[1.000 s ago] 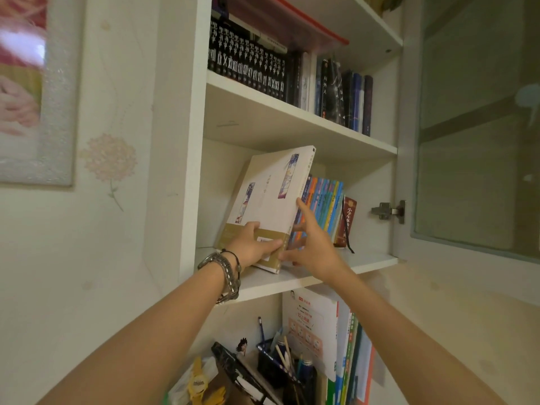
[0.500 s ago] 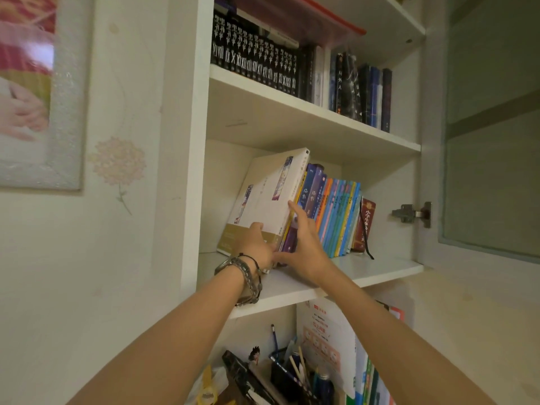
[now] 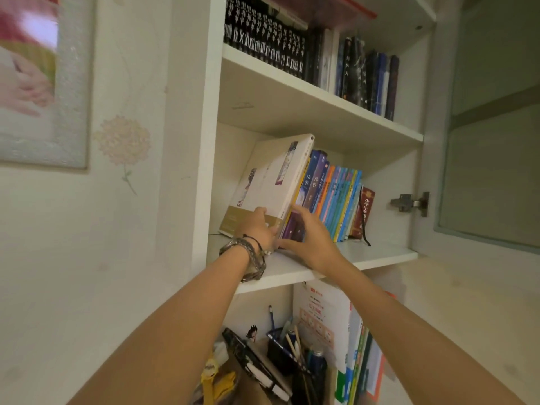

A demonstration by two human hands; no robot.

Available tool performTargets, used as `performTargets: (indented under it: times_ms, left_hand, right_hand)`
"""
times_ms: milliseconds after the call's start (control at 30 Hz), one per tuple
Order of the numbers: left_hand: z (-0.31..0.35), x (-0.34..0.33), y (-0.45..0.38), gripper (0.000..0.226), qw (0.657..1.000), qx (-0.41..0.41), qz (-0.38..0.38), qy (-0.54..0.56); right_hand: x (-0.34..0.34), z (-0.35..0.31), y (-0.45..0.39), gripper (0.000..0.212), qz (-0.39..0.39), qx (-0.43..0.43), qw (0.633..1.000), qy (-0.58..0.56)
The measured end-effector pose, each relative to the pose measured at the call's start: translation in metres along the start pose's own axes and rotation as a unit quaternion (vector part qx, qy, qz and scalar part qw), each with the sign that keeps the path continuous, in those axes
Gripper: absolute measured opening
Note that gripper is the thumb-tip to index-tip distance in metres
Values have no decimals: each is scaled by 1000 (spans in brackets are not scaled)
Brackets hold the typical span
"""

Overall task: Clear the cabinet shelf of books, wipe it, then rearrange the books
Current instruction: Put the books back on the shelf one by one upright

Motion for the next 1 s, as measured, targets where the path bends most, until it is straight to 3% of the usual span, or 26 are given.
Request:
performTargets:
  times_ms: [133,267,400,600,767,1000]
  left_hand:
    - [0,1,6,53,999,13,-20,-28]
    - [-3,-1,11,33,997,-14,-4,-78]
    - [13,6,31,28,993,-51,-27,-103]
    - [34,8,77,28,968,-183,8,-173]
    - [29,-11,122,28,937,-306,3,-168]
    - [-25,-58,173,16,913,-385,-13,-134]
  right_hand:
    - [22,6,20,54,-21,-24,997,64]
    - [46,8,40,41,-30,-31,991,127]
    - [66,8,57,30,-26,-41,977,209]
    - [81,6,95,26,-8,-66,967,247]
    - [80,13,143,26,10,-101,956,274]
    - [65,43,236,22,14,-168,952,256]
Point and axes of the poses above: each hand's wrist, its own y-axis away from the middle knuckle, its own x-axis out of the back of the hand, z = x × y, the point moved 2 cm from there along -y, towards the middle knuckle, and after that the axes turned 8 degrees about y, right-handed, at the moved point
